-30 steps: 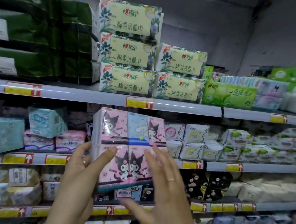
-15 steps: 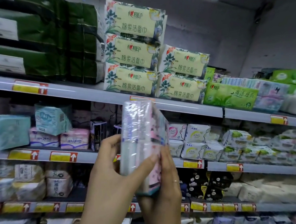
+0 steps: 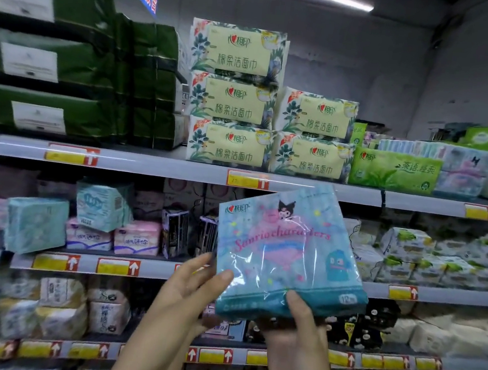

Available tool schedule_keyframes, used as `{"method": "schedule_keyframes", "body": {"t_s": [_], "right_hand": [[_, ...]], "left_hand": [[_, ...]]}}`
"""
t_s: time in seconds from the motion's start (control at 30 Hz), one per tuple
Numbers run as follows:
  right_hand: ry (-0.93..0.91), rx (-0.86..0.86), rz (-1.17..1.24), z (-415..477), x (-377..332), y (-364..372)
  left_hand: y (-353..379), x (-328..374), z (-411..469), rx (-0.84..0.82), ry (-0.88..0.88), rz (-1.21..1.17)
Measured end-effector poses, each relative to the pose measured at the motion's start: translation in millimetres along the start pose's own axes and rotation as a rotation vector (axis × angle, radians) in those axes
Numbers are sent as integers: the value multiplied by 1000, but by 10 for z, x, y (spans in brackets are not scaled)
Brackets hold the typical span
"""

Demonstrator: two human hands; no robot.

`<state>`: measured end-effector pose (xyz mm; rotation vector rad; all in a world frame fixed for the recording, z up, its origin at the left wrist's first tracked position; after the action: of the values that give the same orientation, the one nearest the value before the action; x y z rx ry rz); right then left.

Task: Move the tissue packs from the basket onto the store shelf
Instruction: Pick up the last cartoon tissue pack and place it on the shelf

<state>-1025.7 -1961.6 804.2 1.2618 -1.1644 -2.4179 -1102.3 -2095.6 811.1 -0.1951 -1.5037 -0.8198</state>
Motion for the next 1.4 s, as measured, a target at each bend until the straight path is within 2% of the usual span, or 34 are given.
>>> {"method": "schedule_keyframes", "body": {"t_s": [0.27,0.5,0.67,0.9,1.2,1.4], "right_hand": [[83,-51,168,64,-53,-190],[109,-131,145,201,-482,-541],[40,2,32,391,-1203,-1200],[100,-50,-309,613,-2056,-1656],[162,-97,-441,838,-2756,-2394],[133,-86,-385,935,-3084,-2557]], "left_hand": [[313,-156,139,-80,-56,-99],[781,-207,252,-50,0,-160],[1147,-318,369,-59,40,-160],[1787,-580,518,-61,81,-121],[2709,-962,608,-84,149,-172],[3081,-1003,758,-124,156,-162]]}}
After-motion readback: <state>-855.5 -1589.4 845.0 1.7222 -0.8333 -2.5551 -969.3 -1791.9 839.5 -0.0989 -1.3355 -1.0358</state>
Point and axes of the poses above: each hand's wrist, its own z-axis towards the middle knuckle, its own y-axis out of the palm, x = y × z, the point moved 10 cm from there along z, towards the middle knuckle, and after that the axes turned 6 degrees about -x, right-handed, at the moved point
